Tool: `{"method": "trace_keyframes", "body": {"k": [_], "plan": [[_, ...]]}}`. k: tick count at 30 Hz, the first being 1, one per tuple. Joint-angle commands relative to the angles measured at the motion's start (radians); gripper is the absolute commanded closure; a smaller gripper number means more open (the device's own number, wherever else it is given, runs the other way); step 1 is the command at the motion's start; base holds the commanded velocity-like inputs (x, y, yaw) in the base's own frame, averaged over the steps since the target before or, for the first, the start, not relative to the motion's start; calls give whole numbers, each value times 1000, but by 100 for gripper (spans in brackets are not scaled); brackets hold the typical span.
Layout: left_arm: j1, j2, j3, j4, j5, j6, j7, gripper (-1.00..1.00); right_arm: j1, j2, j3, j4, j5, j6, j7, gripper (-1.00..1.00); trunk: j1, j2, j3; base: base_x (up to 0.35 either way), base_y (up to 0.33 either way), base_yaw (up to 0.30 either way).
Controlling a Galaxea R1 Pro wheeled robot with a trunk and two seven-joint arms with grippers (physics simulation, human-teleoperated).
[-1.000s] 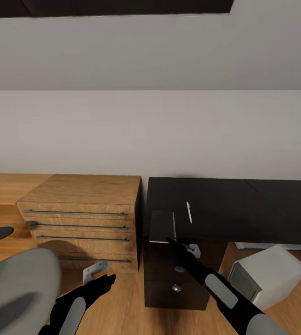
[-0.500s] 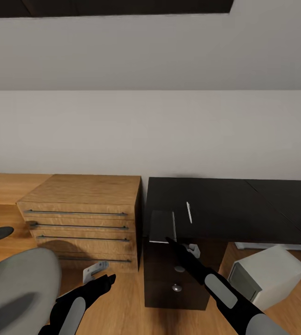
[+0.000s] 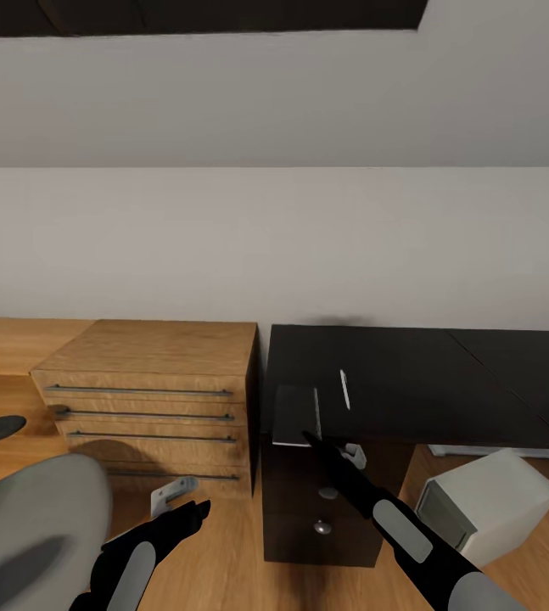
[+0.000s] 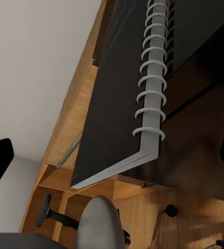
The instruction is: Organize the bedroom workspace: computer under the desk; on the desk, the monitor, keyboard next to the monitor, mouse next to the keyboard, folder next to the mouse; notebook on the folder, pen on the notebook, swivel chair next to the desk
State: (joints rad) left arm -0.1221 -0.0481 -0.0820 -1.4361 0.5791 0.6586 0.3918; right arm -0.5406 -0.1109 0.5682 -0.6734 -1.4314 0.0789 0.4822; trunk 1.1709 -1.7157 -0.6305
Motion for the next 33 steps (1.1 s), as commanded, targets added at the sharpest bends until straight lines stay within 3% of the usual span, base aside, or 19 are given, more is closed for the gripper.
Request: {"method": "trace_keyframes", "body": {"k": [1, 33], "plan": [[-1, 0, -1, -1, 11, 2, 10, -100, -1, -1, 4, 0, -11, 3, 3, -100, 0, 0, -1, 0, 0, 0], [-1, -1, -1, -1, 12, 3, 9, -100, -1, -1, 4, 0, -11, 2, -3, -100, 0, 0, -1, 0, 0, 0]]}}
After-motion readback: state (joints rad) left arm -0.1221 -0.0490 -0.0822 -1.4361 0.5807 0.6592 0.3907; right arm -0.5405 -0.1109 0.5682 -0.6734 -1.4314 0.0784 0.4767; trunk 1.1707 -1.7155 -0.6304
